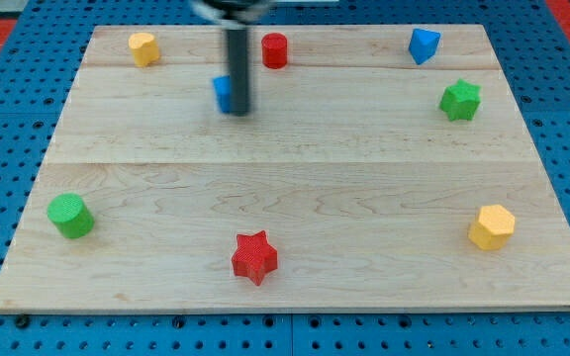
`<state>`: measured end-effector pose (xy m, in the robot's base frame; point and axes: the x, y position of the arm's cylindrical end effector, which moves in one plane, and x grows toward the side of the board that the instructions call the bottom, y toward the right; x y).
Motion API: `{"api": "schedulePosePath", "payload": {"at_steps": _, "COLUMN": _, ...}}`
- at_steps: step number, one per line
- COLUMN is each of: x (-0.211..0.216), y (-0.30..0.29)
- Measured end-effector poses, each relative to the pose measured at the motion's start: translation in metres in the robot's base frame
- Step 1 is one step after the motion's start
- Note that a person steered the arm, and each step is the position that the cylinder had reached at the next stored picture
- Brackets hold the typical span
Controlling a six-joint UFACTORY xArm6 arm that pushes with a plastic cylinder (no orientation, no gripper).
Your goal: Move the blue cube towards the center left of the board
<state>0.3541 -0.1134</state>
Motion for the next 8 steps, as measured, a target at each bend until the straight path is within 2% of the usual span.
{"api": "schedulePosePath", "payload": {"at_steps": 1, "x": 0.001, "y": 0.026}}
{"api": "schedulePosePath", "payload": {"at_steps": 2, "x": 0.001, "y": 0.079}}
{"api": "schedulePosePath", "payload": {"at_steps": 3, "x": -0.017, "y": 0.109}}
{"api": "schedulePosePath", "payload": {"at_steps": 4, "x": -0.054, "y": 0.088}}
{"api": "schedulePosePath", "payload": {"at_steps": 5, "x": -0.059, "y": 0.018}}
{"api": "schedulePosePath", "payload": {"at_steps": 6, "x": -0.004, "y": -0.034}}
{"api": "schedulePosePath", "payload": {"at_steps": 7, "x": 0.009, "y": -0.043}}
{"api": "schedulePosePath", "payload": {"at_steps": 8, "x": 0.035, "y": -0.012}}
